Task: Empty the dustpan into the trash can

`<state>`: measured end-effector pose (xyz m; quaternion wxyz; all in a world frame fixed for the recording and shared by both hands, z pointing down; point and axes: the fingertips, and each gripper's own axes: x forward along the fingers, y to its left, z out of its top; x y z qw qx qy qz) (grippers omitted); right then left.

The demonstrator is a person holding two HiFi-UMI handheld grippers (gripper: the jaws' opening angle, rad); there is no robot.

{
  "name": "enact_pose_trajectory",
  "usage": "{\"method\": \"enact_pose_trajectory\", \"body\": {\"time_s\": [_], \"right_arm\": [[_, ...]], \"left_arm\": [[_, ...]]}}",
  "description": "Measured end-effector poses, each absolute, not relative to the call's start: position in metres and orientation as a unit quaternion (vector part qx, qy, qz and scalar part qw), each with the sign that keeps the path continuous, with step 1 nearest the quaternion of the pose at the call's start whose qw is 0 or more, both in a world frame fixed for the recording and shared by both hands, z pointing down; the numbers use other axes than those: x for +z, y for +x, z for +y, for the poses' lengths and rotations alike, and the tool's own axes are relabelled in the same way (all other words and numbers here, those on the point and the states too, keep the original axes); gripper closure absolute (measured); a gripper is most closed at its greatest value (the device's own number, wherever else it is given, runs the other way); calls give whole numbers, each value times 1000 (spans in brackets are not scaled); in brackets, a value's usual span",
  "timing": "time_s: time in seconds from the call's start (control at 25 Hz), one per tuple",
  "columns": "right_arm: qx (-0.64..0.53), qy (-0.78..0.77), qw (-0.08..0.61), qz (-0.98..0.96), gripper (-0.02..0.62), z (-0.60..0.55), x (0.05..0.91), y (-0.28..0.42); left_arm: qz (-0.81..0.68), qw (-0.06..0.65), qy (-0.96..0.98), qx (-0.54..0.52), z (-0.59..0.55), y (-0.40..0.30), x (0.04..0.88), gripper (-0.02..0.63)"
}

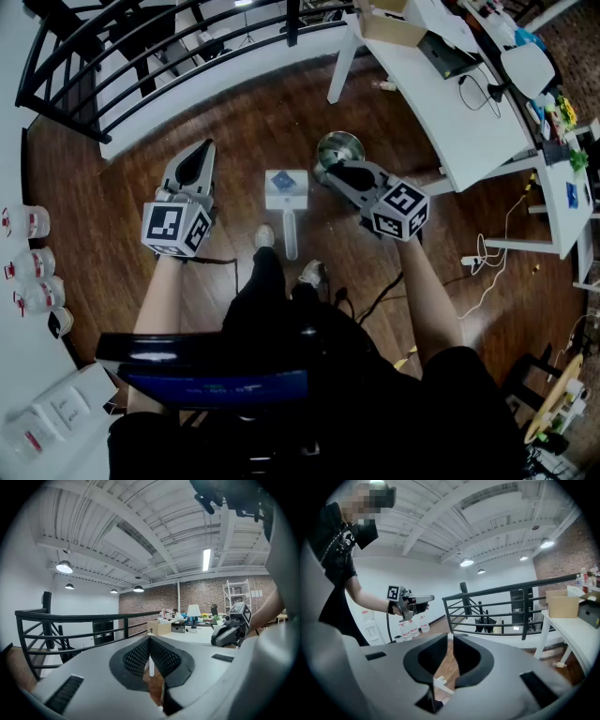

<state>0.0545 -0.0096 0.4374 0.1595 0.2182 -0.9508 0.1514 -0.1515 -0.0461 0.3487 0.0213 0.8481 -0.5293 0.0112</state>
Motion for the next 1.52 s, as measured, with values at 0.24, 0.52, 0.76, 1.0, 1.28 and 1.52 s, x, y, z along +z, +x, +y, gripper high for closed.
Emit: {"method": "enact_pose_trajectory", "body": {"time_s": [0.24, 0.52, 0.76, 1.0, 1.28, 1.52], "right_arm": [[205, 200, 175, -942, 492, -24, 463, 18], [348, 137, 205, -904, 331, 20, 525, 17], [473, 79, 206, -853, 281, 72, 581, 20], [527, 9, 202, -825, 279, 106, 617, -6], [577, -23, 165, -800, 279, 107, 632, -32], [597, -49, 141, -788, 281, 94, 628, -44]], "left_arm": [[-500, 47, 865, 14, -89, -178, 365, 599], [-458, 72, 886, 19, -125, -175, 382, 595], [-461, 82, 883, 12, -135, -157, 384, 595], [-480, 83, 873, -1, -130, -145, 373, 595], [-503, 64, 862, 18, -121, -136, 360, 595], [-518, 55, 853, 30, -118, -142, 354, 597]]}}
